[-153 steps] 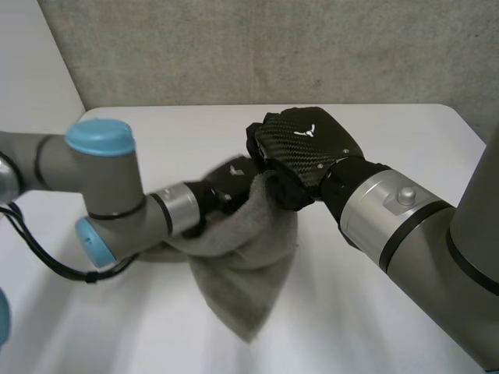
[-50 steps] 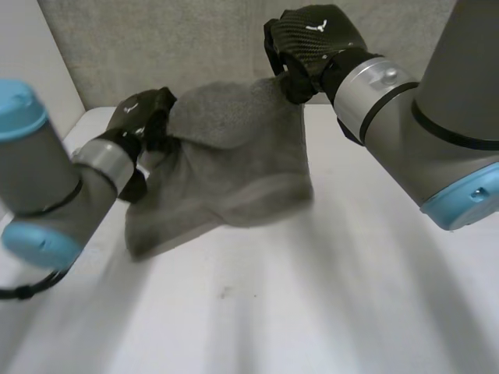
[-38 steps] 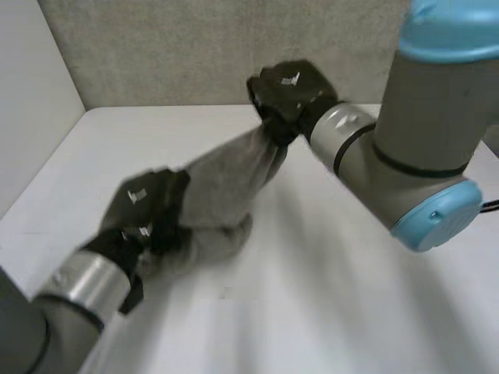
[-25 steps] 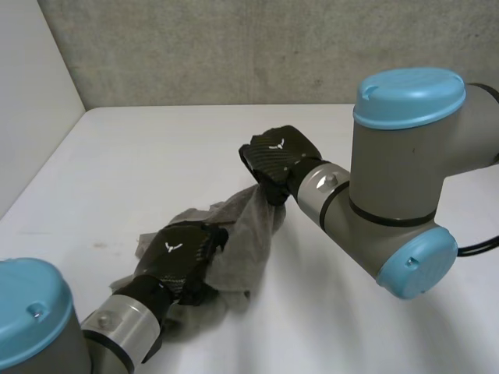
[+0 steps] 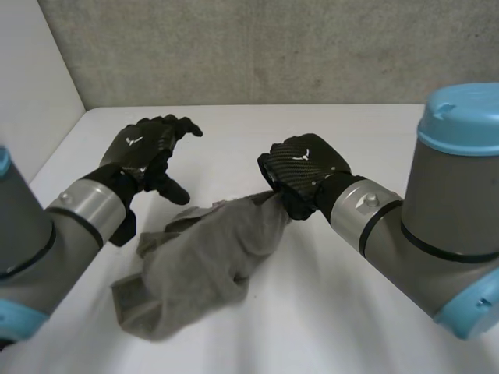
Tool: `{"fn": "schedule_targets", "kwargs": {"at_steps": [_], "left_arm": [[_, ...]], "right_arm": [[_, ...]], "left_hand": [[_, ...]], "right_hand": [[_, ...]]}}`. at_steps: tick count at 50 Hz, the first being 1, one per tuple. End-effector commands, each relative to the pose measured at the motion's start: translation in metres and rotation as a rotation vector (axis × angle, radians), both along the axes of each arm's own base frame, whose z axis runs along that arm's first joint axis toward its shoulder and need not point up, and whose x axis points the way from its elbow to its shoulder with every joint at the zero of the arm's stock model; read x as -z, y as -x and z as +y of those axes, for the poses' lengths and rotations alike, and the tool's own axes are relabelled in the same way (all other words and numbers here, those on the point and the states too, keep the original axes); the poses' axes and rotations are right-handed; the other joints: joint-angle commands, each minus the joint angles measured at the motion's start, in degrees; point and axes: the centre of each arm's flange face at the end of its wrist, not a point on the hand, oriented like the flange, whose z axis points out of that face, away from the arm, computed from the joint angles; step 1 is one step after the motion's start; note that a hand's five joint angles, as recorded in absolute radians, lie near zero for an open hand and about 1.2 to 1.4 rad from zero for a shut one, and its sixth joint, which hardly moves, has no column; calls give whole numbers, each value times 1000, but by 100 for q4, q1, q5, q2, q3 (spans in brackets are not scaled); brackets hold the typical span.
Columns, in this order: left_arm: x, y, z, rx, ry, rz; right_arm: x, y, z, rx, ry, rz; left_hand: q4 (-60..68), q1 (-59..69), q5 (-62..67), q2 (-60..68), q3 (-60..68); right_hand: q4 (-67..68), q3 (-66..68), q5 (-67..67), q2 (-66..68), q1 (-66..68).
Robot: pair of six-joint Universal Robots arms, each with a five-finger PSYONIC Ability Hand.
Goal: Fold the laundry
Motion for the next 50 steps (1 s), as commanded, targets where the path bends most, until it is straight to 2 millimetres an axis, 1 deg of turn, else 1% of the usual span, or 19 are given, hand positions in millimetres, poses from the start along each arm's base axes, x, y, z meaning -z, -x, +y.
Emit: {"fn": "schedule_targets", "kwargs": {"at_steps": [1,6,15,29,31,32,33,34,36,37,39,40,42,43,45,46,47,49,50], "left_arm": [[23,15,-39,153,-104,-14],[32,21,-56,184,-159,-23],[81,26,-64,198,-337,-94],[94,24,-54,229,-386,-172],[102,24,-56,222,-391,-176],[102,24,-56,222,-391,-176],[108,25,-60,219,-381,-174],[108,25,-61,219,-381,-174],[109,27,-76,179,-296,-166],[109,27,-76,179,-295,-166],[102,26,-97,86,-169,-173],[102,26,-97,85,-169,-173],[81,26,-117,-2,-14,-186],[81,26,-117,-2,-13,-187],[50,30,-132,-49,125,-183],[49,30,-132,-49,126,-183],[29,34,-136,-55,186,-165],[-25,41,-139,-66,328,-99],[-25,41,-139,-66,328,-98]], "right_arm": [[-7,2,10,-34,43,-22],[-6,3,11,-34,44,-15],[-12,5,12,-31,60,-27],[-9,6,11,-20,50,-21],[-8,6,11,-24,44,-19],[-8,6,11,-24,44,-19],[-7,5,12,-28,41,-20],[-7,5,12,-28,41,-20],[-4,4,11,-31,33,-15],[-4,4,11,-31,33,-15],[0,3,6,-18,31,-10],[0,3,6,-18,31,-10],[7,-2,-7,8,27,-2],[7,-2,-7,8,27,-2],[3,-7,-31,83,64,-12],[3,-7,-31,84,64,-12],[-3,-8,-44,128,98,-24],[-34,-15,-72,216,236,-127],[-35,-15,-72,217,237,-128]], "left_hand": [[58,-43,64,52,39],[92,-10,98,86,72],[142,41,148,136,122],[361,259,367,355,341],[1663,1561,1669,1657,1643],[1673,1571,1679,1667,1653],[3188,3087,3194,3183,3169],[3204,3102,3209,3198,3184],[5347,5245,5352,5341,5327],[5357,5255,5363,5351,5337],[5775,5674,5781,5769,5755],[5775,5674,5781,5769,5756],[5775,5674,5781,5769,5756],[5775,5674,5781,5769,5756],[5775,5674,5781,5769,5756],[5775,5674,5781,5769,5756],[5775,5674,5781,5769,5756],[5775,5674,5781,5769,5756],[5775,5674,5781,5769,5756]], "right_hand": [[1167,1247,1364,1320,2526],[1167,1247,1364,1320,2526],[1167,1247,1364,1320,2526],[1167,1247,1364,1320,2526],[1167,1247,1364,1320,2526],[1167,1247,1364,1320,2526],[1167,1247,1364,1320,2526],[1167,1247,1364,1320,2526],[1167,1247,1364,1320,2526],[1167,1247,1364,1320,2526],[1167,1247,1364,1320,2526],[1167,1247,1364,1320,2526],[1167,1247,1364,1320,2526],[1167,1247,1364,1320,2526],[1167,1247,1364,1320,2526],[1167,1247,1364,1320,2526],[1167,1247,1364,1320,2526],[1167,1247,1364,1320,2526],[1167,1247,1364,1320,2526]]}}
